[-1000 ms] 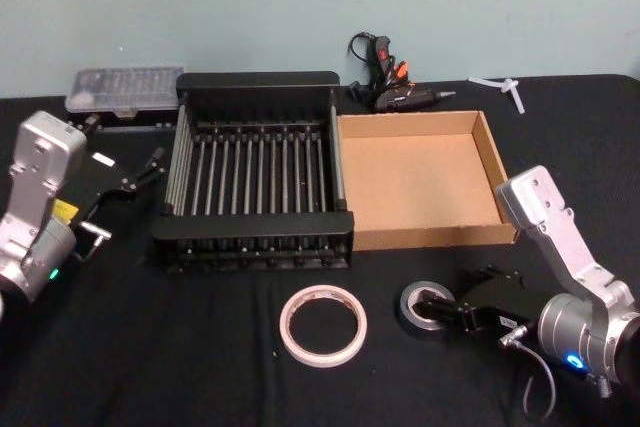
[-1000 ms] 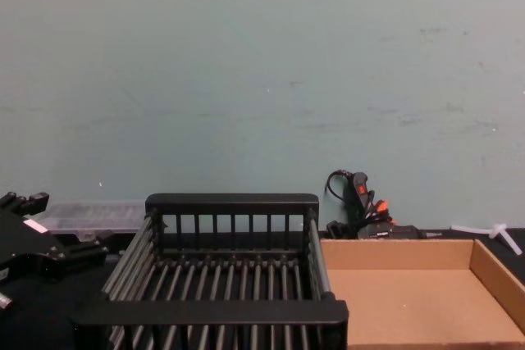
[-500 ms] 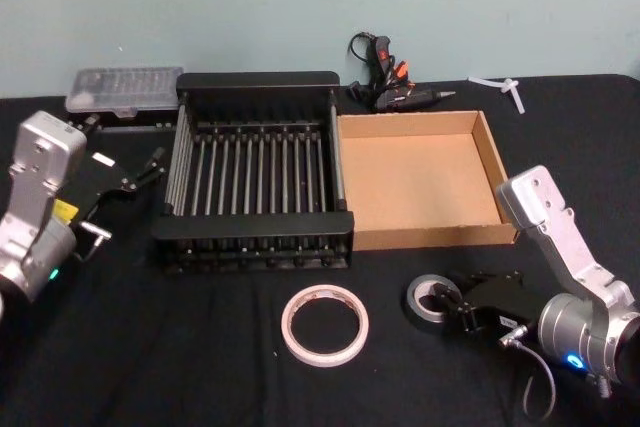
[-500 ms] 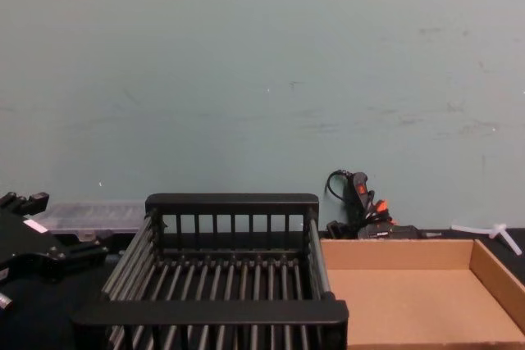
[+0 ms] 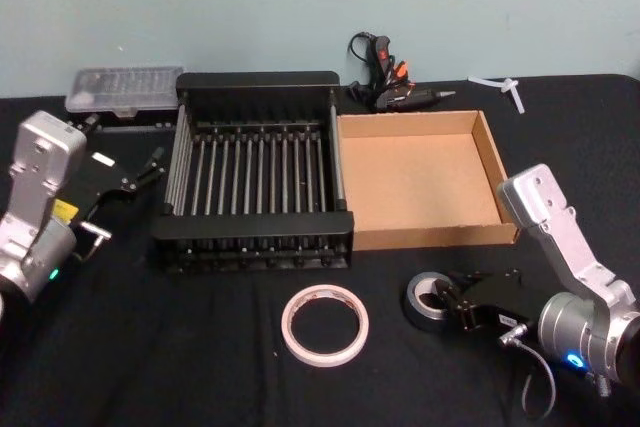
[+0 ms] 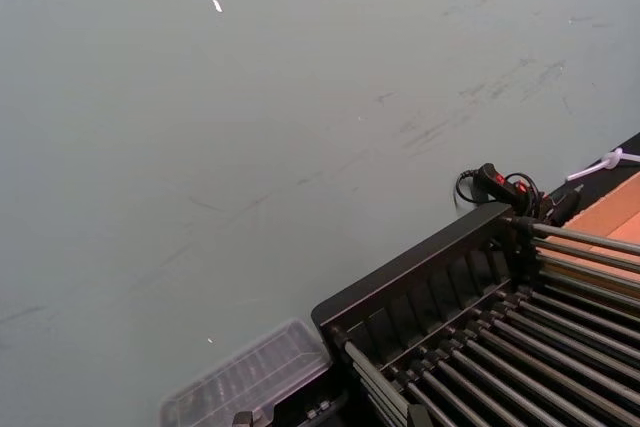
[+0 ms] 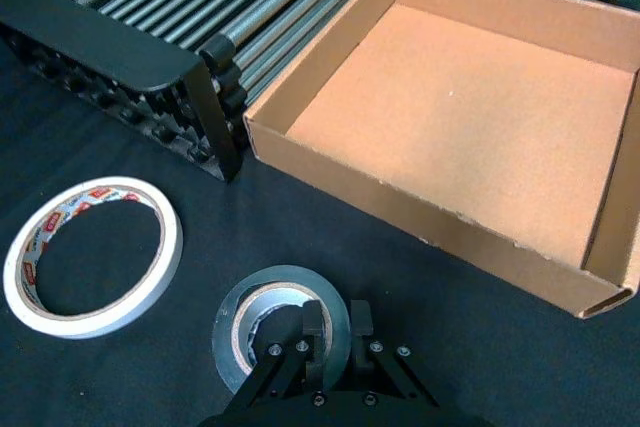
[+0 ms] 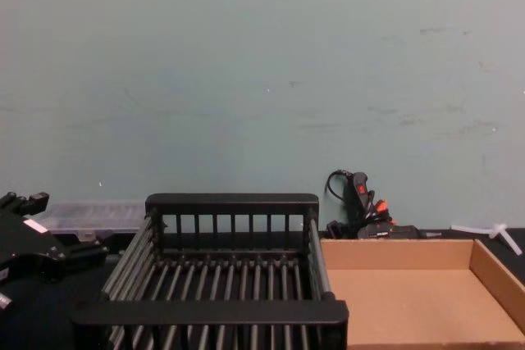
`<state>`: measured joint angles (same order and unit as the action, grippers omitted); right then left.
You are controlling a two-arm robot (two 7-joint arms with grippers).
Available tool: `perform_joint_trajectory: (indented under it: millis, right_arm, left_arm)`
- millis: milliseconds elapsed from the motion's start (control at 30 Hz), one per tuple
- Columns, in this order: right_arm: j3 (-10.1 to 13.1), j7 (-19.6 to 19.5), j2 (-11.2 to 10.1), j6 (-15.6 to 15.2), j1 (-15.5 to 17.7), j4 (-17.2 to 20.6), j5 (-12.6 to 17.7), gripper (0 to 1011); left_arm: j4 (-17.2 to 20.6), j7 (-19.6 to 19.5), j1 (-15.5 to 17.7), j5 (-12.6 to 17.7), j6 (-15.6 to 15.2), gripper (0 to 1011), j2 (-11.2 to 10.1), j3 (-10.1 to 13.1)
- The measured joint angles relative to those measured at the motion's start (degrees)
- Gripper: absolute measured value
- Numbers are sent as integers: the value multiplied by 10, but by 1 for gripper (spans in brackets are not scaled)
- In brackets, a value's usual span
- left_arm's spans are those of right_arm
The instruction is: Pick up the white tape and place it into the black box , Pick up the silver tape and place it into the brown box.
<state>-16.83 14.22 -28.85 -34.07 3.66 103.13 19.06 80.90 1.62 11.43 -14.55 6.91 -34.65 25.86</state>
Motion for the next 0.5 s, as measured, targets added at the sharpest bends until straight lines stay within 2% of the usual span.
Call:
perform_joint_trajectory:
  millis: [167,500]
  right_arm:
    - [8,7,2,12,4,7,-4,160]
    - [33,15,-3,60,4,40,-15,160]
  left_arm:
    - [0,0,0,0,0,1001,0,0]
    - [0,0,0,0,0,1001,0,0]
